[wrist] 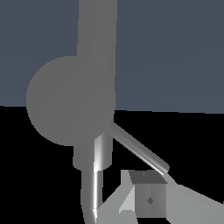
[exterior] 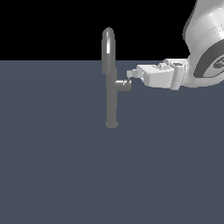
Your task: Turn on the faucet by rotating a designated handle.
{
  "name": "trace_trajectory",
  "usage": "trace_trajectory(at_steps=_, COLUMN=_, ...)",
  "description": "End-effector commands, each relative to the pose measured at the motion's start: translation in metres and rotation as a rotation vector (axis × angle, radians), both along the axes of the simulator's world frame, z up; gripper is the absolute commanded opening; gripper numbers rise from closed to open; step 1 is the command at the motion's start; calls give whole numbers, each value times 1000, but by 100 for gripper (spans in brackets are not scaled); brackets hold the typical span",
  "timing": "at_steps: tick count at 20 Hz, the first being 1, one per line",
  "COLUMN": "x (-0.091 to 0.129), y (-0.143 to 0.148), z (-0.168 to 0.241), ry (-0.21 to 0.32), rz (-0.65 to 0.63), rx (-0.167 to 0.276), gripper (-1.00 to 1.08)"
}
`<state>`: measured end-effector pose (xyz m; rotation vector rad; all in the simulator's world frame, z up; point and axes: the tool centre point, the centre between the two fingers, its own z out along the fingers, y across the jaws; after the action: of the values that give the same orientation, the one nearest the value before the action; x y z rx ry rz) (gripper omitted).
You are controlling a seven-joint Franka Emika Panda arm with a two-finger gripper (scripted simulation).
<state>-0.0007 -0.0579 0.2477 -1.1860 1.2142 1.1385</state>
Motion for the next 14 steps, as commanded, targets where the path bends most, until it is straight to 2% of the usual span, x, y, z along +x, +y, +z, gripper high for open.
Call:
trace_trajectory(at_steps=1, x=-10, y=1, z=-18, ry=19, rz=1, rx=4, gripper=-100)
trace_trajectory(at_steps=5, x=-21, y=1, z=-35, ry=26, rz=2, rx=5, gripper=-100)
trace_trajectory(at_steps=6, x=-11, y=1, z=-14, ry=-8, rz=2, rx=1, gripper=-100)
trace_trajectory(at_steps=14, x=-20, y=1, z=-64, ry=25, rz=3, rx=5, gripper=-100)
